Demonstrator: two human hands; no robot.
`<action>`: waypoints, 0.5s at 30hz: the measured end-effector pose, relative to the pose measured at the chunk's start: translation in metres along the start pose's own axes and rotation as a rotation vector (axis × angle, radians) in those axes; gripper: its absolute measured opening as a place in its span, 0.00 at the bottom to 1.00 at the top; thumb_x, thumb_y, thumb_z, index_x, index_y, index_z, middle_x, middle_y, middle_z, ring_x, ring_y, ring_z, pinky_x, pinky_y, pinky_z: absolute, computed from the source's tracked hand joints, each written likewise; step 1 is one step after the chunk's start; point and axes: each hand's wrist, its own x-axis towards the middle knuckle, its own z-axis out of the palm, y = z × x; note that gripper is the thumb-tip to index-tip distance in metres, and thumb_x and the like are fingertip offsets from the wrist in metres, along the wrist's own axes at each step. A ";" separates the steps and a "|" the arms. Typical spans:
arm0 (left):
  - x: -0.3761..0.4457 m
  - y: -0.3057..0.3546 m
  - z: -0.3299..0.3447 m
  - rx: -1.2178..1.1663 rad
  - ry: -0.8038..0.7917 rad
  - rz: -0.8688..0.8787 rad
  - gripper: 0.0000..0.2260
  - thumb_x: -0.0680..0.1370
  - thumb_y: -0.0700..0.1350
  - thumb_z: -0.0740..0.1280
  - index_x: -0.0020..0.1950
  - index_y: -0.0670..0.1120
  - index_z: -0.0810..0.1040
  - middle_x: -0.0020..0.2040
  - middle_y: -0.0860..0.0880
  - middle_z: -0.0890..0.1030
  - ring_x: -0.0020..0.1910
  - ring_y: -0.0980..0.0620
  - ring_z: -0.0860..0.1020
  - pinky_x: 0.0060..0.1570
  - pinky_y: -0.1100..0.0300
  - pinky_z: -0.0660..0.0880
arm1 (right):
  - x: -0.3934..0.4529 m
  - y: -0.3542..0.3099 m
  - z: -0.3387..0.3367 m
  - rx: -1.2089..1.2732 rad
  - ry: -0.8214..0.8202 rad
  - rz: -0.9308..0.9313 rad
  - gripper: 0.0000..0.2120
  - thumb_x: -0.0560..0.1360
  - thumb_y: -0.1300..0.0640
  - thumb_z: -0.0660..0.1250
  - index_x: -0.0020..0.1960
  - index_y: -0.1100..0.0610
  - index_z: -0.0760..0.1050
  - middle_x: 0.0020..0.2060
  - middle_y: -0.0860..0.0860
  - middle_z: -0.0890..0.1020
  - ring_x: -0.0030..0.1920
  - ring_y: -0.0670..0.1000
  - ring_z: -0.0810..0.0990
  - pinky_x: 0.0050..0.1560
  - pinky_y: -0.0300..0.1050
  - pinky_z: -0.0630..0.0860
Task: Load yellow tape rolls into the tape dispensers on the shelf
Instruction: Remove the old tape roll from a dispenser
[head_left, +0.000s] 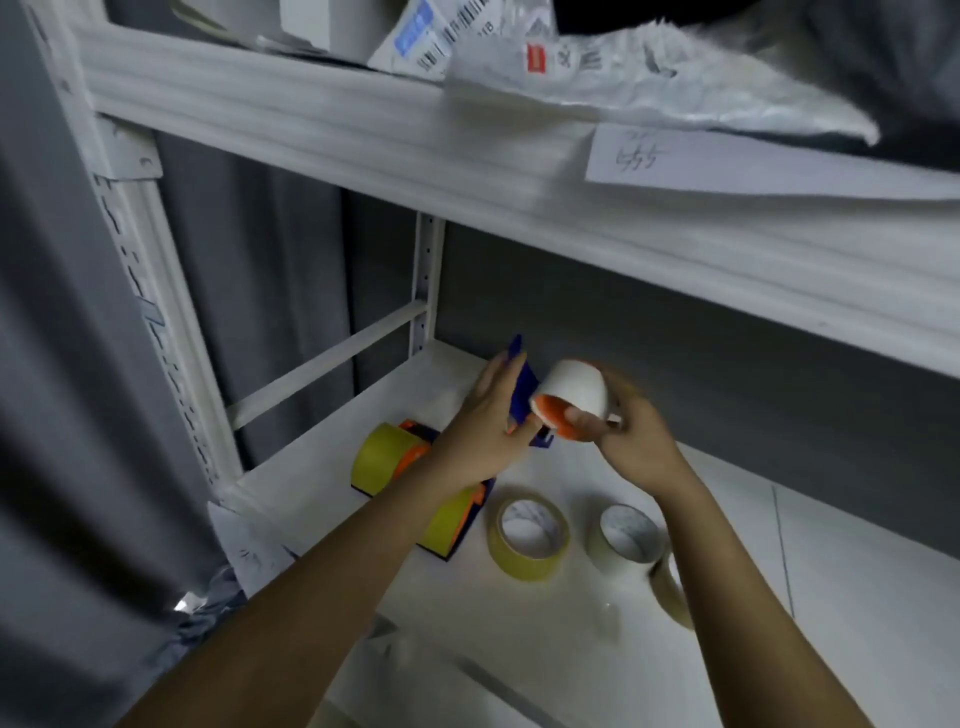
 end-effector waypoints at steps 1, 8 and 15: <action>-0.002 0.001 -0.003 0.130 0.063 0.048 0.30 0.80 0.51 0.60 0.77 0.51 0.47 0.78 0.50 0.47 0.76 0.52 0.46 0.71 0.58 0.48 | -0.006 -0.009 0.003 0.063 -0.013 -0.002 0.23 0.72 0.50 0.71 0.64 0.48 0.70 0.59 0.46 0.76 0.57 0.40 0.75 0.49 0.32 0.74; -0.028 -0.004 -0.029 0.343 -0.061 0.190 0.23 0.81 0.53 0.55 0.75 0.54 0.57 0.74 0.52 0.64 0.70 0.55 0.55 0.70 0.53 0.43 | -0.047 -0.040 0.028 0.135 0.084 0.123 0.23 0.74 0.49 0.67 0.68 0.46 0.68 0.63 0.46 0.73 0.61 0.47 0.72 0.54 0.37 0.75; -0.057 -0.002 -0.025 0.303 -0.004 0.113 0.15 0.82 0.49 0.49 0.69 0.53 0.60 0.55 0.50 0.77 0.56 0.51 0.74 0.63 0.54 0.53 | -0.063 -0.071 0.029 0.313 -0.044 0.090 0.20 0.73 0.52 0.68 0.63 0.43 0.71 0.62 0.45 0.75 0.57 0.36 0.75 0.48 0.28 0.75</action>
